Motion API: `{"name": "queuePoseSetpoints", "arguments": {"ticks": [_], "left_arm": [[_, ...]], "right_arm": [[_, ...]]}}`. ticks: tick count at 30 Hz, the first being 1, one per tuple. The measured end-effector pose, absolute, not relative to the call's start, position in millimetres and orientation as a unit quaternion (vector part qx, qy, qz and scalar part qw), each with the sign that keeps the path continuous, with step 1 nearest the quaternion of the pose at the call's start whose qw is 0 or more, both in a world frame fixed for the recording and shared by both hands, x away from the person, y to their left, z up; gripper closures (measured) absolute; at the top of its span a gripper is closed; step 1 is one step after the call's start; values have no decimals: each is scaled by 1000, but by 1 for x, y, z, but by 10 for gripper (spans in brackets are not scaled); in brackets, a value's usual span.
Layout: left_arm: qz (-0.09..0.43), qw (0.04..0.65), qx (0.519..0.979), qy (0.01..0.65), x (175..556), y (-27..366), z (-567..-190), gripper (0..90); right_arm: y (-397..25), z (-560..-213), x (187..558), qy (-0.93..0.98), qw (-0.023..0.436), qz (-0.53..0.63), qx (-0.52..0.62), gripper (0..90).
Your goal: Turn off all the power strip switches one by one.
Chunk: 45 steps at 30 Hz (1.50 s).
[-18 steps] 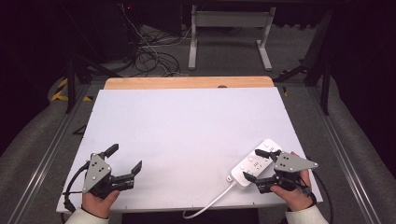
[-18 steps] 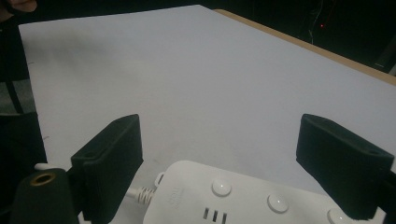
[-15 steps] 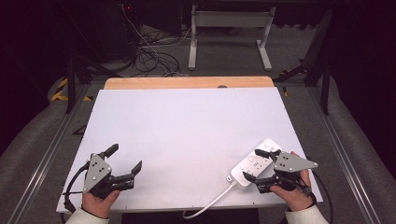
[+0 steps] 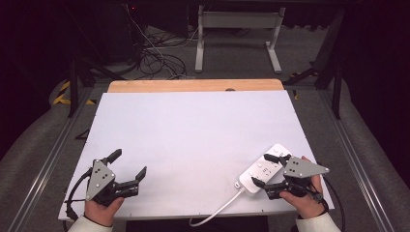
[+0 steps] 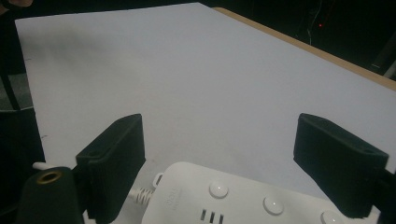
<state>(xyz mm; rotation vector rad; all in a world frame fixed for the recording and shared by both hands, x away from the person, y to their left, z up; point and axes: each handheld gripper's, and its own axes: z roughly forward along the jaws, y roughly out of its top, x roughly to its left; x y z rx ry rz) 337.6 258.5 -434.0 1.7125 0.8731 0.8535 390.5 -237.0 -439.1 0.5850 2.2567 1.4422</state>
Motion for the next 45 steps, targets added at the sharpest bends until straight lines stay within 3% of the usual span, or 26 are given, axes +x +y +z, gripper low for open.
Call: {"name": "queuePoseSetpoints", "arguments": {"ticks": [3, 11, 28, 40, 45], "left_arm": [[353, 495, 707, 361, 338, 258, -434, 92], [359, 492, 705, 362, 338, 259, -434, 92], [362, 490, 705, 363, 337, 258, -435, 92], [361, 488, 707, 363, 337, 257, -435, 92], [363, 489, 706, 362, 337, 257, -435, 92]], "right_arm": [[-237, -436, 391, 811, 199, 508, 212, 248], [-239, -428, 396, 812, 208, 497, 224, 293], [-246, -412, 413, 806, 216, 495, 244, 299], [-257, -405, 424, 801, 224, 490, 261, 493], [-260, -403, 429, 800, 208, 489, 278, 662]]}}
